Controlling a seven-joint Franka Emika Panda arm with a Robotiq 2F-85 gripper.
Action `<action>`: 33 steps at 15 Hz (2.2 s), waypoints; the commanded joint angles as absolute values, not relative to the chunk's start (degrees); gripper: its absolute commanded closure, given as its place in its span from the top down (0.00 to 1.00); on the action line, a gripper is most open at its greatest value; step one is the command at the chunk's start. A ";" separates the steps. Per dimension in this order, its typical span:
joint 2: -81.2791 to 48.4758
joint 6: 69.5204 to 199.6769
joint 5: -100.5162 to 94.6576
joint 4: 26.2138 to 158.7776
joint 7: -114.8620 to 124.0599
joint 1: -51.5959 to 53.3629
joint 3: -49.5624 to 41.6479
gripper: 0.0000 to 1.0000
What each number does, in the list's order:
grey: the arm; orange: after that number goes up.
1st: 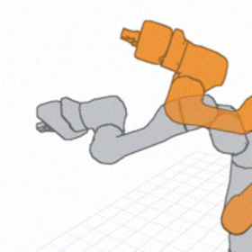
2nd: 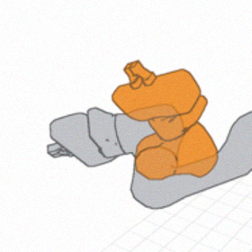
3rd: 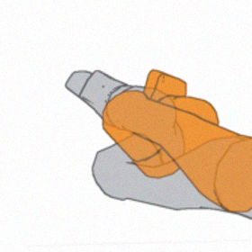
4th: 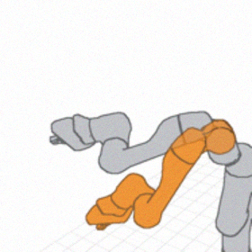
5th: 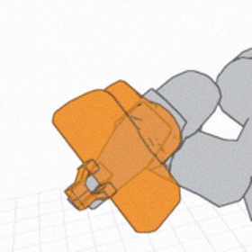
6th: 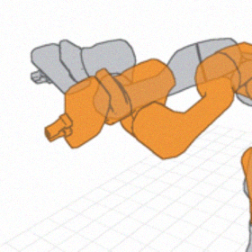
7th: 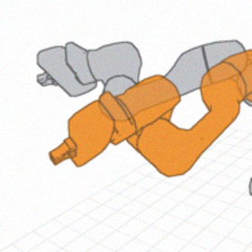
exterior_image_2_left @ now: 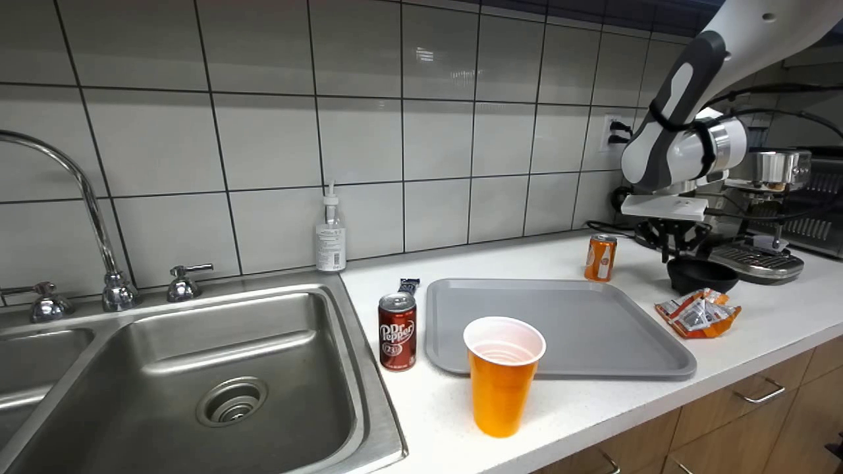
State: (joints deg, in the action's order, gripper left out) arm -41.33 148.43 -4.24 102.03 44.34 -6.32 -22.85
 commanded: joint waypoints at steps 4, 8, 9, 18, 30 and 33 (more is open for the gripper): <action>-40.98 146.22 -3.03 99.90 42.49 -7.03 -22.11 0.78; -39.62 146.78 -3.57 100.54 43.02 -6.04 -22.58 1.00; -39.31 146.88 -3.72 100.72 43.16 -5.74 -22.66 1.00; -36.13 148.01 -5.17 102.24 43.76 -2.12 -22.79 1.00; -36.41 147.98 -4.46 101.15 42.23 -0.92 -20.28 1.00; -37.13 147.65 -3.95 100.28 41.14 -1.36 -19.05 1.00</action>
State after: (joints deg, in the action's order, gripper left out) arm -37.50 148.28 -4.50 100.73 43.66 -0.05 -20.89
